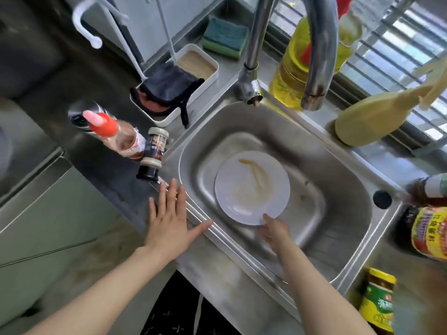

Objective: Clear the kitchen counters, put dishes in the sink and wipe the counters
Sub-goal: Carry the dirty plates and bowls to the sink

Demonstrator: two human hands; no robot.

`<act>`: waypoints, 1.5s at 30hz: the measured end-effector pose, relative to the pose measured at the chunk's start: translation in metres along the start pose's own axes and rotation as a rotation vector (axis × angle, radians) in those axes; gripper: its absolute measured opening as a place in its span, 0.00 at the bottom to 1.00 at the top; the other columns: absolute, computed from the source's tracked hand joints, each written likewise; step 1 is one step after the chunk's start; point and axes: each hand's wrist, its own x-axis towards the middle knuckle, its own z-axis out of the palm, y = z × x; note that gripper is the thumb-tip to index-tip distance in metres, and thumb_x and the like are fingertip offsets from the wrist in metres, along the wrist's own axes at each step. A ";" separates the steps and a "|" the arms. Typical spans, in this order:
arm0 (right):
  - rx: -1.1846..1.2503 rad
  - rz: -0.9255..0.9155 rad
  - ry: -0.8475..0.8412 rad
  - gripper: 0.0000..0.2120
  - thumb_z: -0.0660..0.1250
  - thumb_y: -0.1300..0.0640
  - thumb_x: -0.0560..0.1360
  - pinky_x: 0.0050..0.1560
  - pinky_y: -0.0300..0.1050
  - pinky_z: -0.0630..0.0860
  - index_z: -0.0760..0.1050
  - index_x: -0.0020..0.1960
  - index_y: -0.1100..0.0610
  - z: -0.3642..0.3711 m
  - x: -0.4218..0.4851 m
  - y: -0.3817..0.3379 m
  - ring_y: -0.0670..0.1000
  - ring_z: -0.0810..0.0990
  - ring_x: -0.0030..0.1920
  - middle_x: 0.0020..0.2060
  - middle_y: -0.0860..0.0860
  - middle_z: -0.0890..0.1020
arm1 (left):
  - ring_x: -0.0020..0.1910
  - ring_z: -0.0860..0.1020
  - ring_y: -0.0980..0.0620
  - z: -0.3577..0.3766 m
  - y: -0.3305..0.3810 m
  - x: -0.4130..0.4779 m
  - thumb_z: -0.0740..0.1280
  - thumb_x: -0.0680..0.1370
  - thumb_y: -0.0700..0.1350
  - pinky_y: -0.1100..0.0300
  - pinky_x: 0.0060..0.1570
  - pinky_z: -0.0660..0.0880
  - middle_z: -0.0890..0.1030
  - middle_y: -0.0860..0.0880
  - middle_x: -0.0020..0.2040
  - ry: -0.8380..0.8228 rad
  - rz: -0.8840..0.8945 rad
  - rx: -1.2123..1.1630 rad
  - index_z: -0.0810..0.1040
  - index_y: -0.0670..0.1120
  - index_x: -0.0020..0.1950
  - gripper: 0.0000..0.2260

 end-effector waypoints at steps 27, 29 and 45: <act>-0.683 -0.759 -0.840 0.09 0.60 0.61 0.65 0.37 0.37 0.71 0.73 0.42 0.52 0.284 -0.312 -0.047 0.53 0.78 0.40 0.39 0.53 0.80 | 0.52 0.76 0.50 -0.049 -0.291 -0.128 0.65 0.78 0.42 0.57 0.54 0.70 0.78 0.45 0.53 0.696 -0.786 -1.296 0.75 0.39 0.57 0.10; -0.683 -0.717 -0.804 0.08 0.61 0.63 0.68 0.41 0.41 0.72 0.74 0.42 0.51 0.336 -0.325 -0.038 0.53 0.78 0.43 0.39 0.52 0.80 | 0.53 0.75 0.47 -0.053 -0.336 -0.130 0.63 0.79 0.44 0.52 0.55 0.72 0.77 0.44 0.51 0.831 -0.935 -1.565 0.75 0.42 0.52 0.07; -0.294 -0.345 -0.468 0.13 0.67 0.66 0.75 0.44 0.47 0.82 0.73 0.59 0.66 0.501 -0.370 0.016 0.52 0.80 0.36 0.44 0.59 0.81 | 0.37 0.81 0.50 -0.012 -0.481 -0.169 0.67 0.76 0.46 0.66 0.26 0.76 0.80 0.41 0.46 1.088 -1.221 -2.322 0.73 0.38 0.48 0.11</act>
